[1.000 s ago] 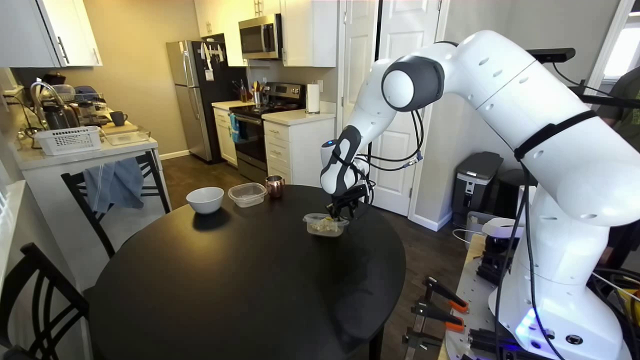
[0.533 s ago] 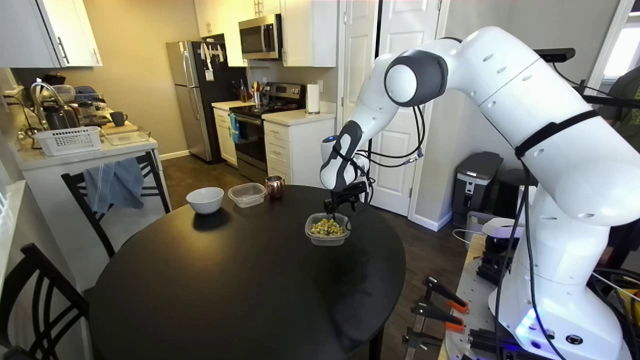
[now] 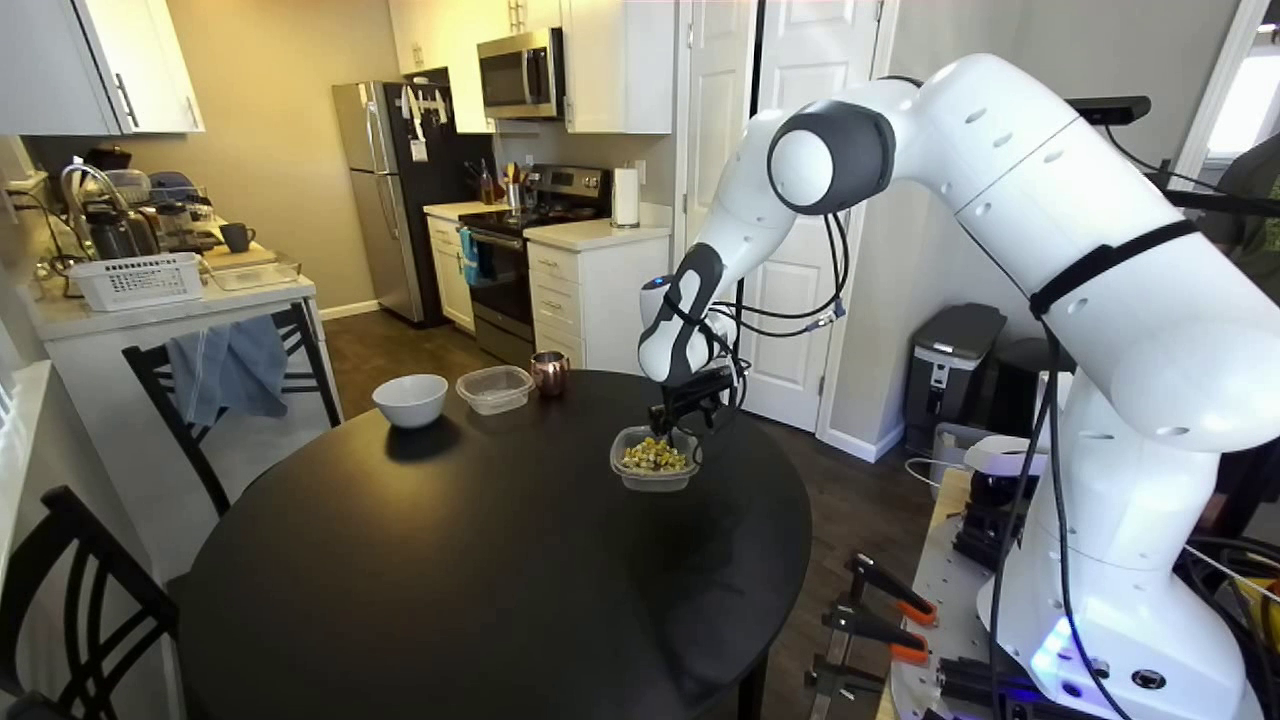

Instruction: Pour the contents in the clear bowl onto the table.

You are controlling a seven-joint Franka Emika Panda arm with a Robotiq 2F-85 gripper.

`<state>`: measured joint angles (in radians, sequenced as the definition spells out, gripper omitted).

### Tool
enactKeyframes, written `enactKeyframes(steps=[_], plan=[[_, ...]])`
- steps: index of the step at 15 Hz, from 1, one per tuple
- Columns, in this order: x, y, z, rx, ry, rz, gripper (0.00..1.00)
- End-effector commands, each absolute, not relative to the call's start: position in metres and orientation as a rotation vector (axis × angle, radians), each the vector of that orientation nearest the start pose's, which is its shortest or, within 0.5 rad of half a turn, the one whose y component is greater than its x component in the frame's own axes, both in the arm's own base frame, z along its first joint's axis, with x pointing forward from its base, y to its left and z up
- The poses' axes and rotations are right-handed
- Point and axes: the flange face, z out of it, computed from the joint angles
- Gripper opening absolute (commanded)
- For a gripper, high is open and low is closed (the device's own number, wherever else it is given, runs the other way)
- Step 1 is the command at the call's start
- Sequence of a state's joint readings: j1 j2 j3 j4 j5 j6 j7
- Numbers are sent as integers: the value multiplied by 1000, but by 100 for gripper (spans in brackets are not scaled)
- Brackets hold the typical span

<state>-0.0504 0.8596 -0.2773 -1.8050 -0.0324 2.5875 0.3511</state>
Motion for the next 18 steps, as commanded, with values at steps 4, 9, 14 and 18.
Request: enactKeyframes(steps=[4, 9, 14, 18], plan=[[601, -201, 64, -3255, 946, 129, 60], [607, -203, 59, -3252, 981, 123, 28], [611, -205, 79, -3239, 977, 21, 5], [619, -202, 108, -3251, 928, -174, 0]])
